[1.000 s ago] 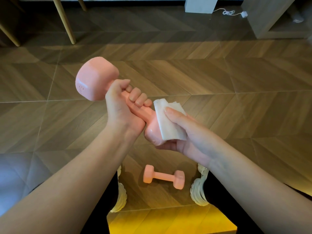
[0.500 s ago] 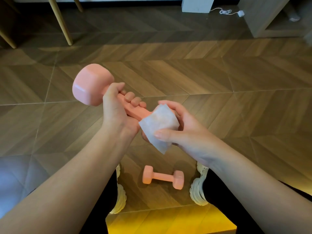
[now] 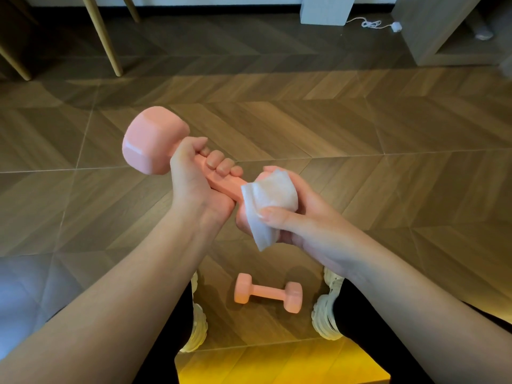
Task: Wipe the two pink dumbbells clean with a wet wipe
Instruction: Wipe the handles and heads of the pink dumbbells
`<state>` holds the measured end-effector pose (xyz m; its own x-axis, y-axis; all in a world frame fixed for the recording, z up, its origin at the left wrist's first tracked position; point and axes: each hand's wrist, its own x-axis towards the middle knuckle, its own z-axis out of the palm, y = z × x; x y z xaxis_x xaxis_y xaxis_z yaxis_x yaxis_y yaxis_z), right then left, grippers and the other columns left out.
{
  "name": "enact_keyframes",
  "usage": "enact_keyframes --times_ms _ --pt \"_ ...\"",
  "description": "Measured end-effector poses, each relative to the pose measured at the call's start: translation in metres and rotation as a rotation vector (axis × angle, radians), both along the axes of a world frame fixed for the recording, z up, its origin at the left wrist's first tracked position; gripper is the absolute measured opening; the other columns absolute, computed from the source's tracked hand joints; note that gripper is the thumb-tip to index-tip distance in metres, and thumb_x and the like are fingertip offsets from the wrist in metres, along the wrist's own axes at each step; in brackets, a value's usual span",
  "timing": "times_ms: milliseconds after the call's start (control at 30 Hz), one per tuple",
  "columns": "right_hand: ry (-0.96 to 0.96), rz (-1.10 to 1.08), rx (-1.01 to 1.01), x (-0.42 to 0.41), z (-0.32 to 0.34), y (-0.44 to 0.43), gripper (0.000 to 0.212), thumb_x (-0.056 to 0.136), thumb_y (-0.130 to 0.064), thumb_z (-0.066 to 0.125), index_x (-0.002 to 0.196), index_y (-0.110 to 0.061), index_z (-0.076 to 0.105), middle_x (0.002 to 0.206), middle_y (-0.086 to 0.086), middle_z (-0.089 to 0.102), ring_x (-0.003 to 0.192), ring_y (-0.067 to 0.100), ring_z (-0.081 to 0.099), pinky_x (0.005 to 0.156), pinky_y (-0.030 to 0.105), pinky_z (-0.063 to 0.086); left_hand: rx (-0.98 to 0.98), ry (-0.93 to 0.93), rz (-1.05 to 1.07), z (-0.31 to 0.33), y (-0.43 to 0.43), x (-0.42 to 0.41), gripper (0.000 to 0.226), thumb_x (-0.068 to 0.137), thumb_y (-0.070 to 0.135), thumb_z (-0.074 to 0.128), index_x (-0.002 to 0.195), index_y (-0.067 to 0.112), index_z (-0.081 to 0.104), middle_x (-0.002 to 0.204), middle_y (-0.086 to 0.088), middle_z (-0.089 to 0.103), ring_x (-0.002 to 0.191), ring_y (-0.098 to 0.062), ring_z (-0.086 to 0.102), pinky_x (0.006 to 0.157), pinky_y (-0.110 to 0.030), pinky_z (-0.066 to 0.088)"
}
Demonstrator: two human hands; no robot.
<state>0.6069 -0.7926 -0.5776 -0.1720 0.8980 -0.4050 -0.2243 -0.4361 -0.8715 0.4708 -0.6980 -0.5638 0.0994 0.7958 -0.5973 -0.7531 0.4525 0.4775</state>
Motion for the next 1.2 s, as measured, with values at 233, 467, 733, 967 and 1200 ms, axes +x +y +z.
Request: enact_keyframes --times_ms 233,467,733,967,1200 --pt "0.004 -0.070 -0.062 -0.002 -0.004 0.003 0.047 0.079 -0.045 0.069 0.122 -0.042 0.052 0.121 0.001 0.064 0.108 0.020 0.067 0.082 0.040 0.060 -0.021 -0.036 -0.018 -0.003 -0.001 0.002 0.030 0.088 0.015 0.046 0.062 0.020 0.033 0.049 0.006 0.025 0.040 -0.013 0.026 0.045 -0.022 0.033" --pt "-0.020 -0.057 -0.040 -0.003 -0.001 0.003 0.057 0.075 -0.035 0.077 0.125 -0.038 0.051 0.123 0.001 0.063 0.105 0.018 0.069 0.077 0.036 0.059 0.007 -0.035 -0.014 -0.003 0.001 0.001 0.030 0.088 0.015 0.045 0.061 0.020 0.032 0.048 0.006 0.024 0.039 -0.012 0.024 0.043 -0.021 0.032" --pt "0.262 0.011 -0.284 0.003 0.006 0.004 0.064 0.081 -0.049 0.068 0.135 -0.019 0.049 0.126 0.022 0.062 0.102 0.039 0.068 0.082 0.048 0.059 0.047 -0.048 -0.022 -0.001 0.001 -0.002 0.036 0.088 0.016 0.046 0.053 0.019 0.036 0.048 0.006 0.025 0.040 -0.012 0.026 0.044 -0.023 0.033" --pt "0.121 -0.099 -0.239 -0.009 0.003 0.001 0.052 0.085 -0.034 0.074 0.130 -0.026 0.049 0.123 0.016 0.065 0.104 0.037 0.069 0.077 0.043 0.060 0.014 0.049 0.009 -0.003 -0.003 0.005 0.032 0.090 0.017 0.054 0.063 0.019 0.037 0.049 0.005 0.035 0.042 -0.011 0.038 0.052 -0.024 0.040" --pt "0.234 -0.058 -0.216 -0.003 0.009 0.002 0.044 0.090 -0.033 0.060 0.130 -0.020 0.052 0.121 0.019 0.064 0.116 0.041 0.061 0.086 0.049 0.058 0.034 0.033 -0.003 0.001 0.003 -0.002 0.032 0.090 0.016 0.048 0.061 0.020 0.034 0.047 0.007 0.025 0.037 -0.011 0.025 0.041 -0.021 0.031"
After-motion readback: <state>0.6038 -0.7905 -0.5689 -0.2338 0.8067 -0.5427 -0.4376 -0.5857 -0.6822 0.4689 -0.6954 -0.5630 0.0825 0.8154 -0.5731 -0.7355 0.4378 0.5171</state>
